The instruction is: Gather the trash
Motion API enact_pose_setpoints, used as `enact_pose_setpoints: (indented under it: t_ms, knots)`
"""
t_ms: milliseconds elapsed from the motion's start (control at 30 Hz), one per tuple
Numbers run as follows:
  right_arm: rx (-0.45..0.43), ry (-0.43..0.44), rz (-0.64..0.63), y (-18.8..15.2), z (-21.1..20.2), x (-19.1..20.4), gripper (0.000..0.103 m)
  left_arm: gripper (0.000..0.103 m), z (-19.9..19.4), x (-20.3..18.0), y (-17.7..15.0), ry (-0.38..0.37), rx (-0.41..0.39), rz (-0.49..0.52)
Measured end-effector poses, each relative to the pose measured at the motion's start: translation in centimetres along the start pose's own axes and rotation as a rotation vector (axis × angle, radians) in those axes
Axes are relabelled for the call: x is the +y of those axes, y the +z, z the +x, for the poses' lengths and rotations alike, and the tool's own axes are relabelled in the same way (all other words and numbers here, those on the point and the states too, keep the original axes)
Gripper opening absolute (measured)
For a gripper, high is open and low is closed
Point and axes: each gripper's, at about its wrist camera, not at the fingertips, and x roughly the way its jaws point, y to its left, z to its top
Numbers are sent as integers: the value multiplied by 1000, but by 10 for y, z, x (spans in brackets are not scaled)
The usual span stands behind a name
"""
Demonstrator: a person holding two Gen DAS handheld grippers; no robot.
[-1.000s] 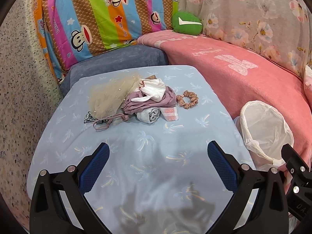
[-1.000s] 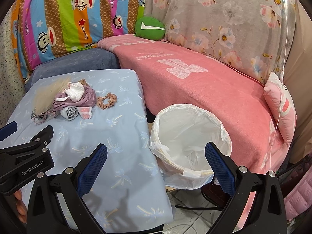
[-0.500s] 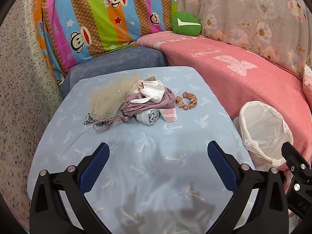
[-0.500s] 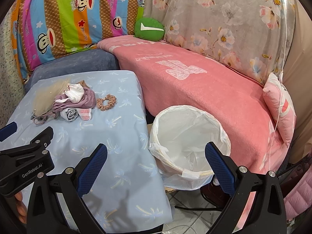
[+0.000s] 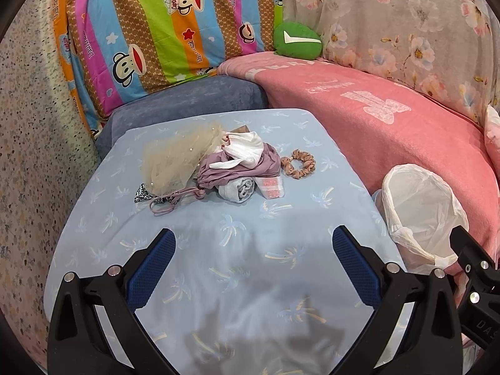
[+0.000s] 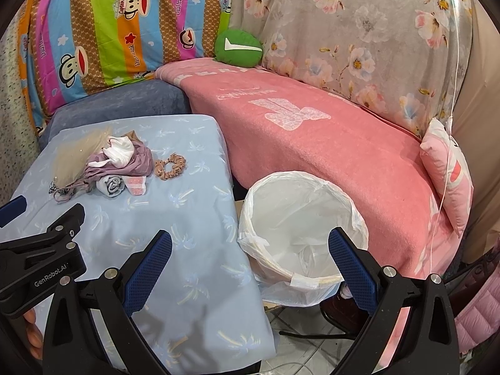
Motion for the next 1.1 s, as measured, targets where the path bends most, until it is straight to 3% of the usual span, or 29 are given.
enact_pose_setpoints:
  t_ms: [533, 1100]
  knots:
    - [-20, -19, 14, 10, 6, 10, 97, 96, 8, 15, 6, -14, -1, -7]
    - [-28, 67, 41, 44, 67, 66, 97, 96, 62, 94, 28, -25, -14, -79]
